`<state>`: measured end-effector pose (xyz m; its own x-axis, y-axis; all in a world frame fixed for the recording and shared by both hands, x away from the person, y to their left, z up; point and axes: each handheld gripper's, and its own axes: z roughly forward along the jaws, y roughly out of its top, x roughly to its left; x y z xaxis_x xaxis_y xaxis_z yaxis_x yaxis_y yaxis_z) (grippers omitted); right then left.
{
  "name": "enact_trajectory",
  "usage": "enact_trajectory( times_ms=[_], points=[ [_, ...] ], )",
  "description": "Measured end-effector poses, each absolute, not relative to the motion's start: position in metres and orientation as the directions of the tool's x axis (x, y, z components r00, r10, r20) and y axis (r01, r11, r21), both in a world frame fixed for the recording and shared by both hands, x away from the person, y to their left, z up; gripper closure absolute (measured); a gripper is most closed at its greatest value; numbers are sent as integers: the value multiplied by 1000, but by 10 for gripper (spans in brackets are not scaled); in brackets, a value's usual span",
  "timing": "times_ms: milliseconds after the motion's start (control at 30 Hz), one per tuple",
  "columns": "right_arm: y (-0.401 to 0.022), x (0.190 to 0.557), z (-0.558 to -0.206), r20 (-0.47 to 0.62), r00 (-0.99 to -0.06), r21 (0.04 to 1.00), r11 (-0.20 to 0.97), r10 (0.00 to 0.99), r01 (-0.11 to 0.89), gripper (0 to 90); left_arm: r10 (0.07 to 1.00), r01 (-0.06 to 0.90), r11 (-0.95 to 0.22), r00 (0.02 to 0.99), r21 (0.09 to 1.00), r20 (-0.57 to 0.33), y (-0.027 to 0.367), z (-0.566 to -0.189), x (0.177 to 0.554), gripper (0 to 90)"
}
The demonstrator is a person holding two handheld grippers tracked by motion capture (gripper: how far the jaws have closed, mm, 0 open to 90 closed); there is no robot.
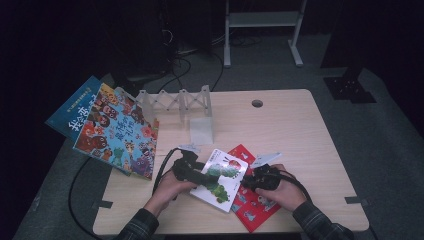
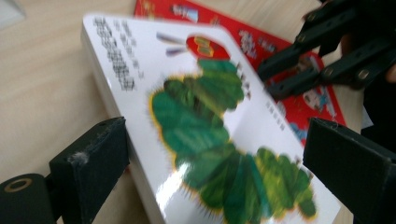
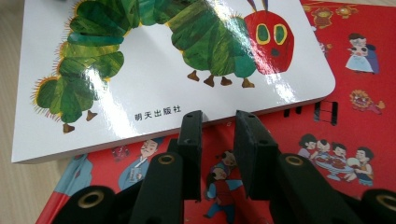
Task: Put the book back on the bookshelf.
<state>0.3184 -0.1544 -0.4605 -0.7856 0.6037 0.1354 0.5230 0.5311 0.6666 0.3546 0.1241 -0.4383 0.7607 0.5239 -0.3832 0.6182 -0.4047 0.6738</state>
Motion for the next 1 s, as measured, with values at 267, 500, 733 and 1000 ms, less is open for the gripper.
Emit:
enact_trajectory(
  times_ms=[267, 500, 733, 1000],
  points=[
    [-153, 318, -461, 138, -787, 671, 528, 602, 521, 695, 493, 613, -417, 773, 672, -399, 124, -440, 357, 65],
    [-151, 316, -462, 130, -790, 678, 528, 598, 511, 680, 490, 600, -434, 783, 672, -382, 118, -440, 353, 92],
    [-147, 314, -461, 121, -793, 678, 534, 597, 505, 679, 553, 631, -438, 751, 640, -361, 142, -445, 355, 74],
    [-141, 313, -461, 120, -800, 677, 541, 588, 499, 678, 566, 650, -490, 744, 581, -356, 143, -456, 357, 44]
  ],
)
